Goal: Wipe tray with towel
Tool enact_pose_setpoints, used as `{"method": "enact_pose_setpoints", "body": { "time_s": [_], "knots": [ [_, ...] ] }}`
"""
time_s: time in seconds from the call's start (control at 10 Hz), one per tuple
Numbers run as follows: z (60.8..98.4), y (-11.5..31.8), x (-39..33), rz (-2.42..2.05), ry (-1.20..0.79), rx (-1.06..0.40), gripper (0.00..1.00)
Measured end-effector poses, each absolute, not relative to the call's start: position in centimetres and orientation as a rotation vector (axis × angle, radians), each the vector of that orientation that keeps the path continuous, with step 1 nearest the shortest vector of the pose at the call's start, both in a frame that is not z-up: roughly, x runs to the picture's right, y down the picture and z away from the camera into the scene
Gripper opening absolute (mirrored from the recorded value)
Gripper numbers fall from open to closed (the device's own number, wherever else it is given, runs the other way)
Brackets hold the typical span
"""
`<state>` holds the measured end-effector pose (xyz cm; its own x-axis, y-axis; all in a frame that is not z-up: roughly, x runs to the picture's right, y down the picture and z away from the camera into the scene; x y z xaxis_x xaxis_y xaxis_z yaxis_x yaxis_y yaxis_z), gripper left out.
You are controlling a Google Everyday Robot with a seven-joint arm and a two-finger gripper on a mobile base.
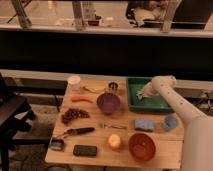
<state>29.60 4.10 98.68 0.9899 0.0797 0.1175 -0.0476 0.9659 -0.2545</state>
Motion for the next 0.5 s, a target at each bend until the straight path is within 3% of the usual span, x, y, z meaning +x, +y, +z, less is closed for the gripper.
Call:
{"method": "enact_pose_setpoints", "body": {
  "time_s": [0.5],
  "knots": [
    [94.0, 8.6, 30.5, 0.034, -0.125, -0.302, 0.0]
  ]
}}
